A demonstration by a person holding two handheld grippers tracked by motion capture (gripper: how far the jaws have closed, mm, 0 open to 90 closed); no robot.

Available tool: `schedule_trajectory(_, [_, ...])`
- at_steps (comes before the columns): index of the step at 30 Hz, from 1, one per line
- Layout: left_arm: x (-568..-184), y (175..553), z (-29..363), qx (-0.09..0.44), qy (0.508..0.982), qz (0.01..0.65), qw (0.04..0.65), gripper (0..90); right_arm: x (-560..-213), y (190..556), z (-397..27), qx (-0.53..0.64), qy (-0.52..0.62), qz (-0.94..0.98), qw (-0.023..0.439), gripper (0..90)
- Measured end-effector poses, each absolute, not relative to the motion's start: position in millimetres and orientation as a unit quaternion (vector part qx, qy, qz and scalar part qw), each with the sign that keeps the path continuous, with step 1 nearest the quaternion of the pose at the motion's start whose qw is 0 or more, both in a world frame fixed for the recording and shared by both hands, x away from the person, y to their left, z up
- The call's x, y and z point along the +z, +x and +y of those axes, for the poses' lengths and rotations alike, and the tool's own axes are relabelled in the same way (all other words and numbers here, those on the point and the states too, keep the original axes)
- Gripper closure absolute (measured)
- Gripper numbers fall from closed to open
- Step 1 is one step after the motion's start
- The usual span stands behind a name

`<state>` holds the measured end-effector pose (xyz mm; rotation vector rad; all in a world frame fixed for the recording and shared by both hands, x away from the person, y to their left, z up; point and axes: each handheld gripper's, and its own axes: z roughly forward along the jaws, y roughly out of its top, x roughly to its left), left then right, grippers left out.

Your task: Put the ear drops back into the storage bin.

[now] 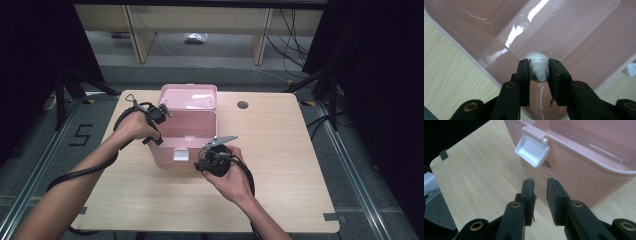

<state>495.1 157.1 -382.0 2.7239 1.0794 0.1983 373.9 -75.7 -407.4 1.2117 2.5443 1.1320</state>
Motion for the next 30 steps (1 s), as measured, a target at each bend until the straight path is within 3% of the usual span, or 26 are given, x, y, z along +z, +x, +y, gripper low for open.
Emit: schedule_trajectory(30, [-390.9, 498.1, 152.0, 0.062, 0.923, 0.366, 0.101, 71.0, -409.9, 376.1, -76.1, 0.384, 0.375, 0.841, 0.064, 75.6])
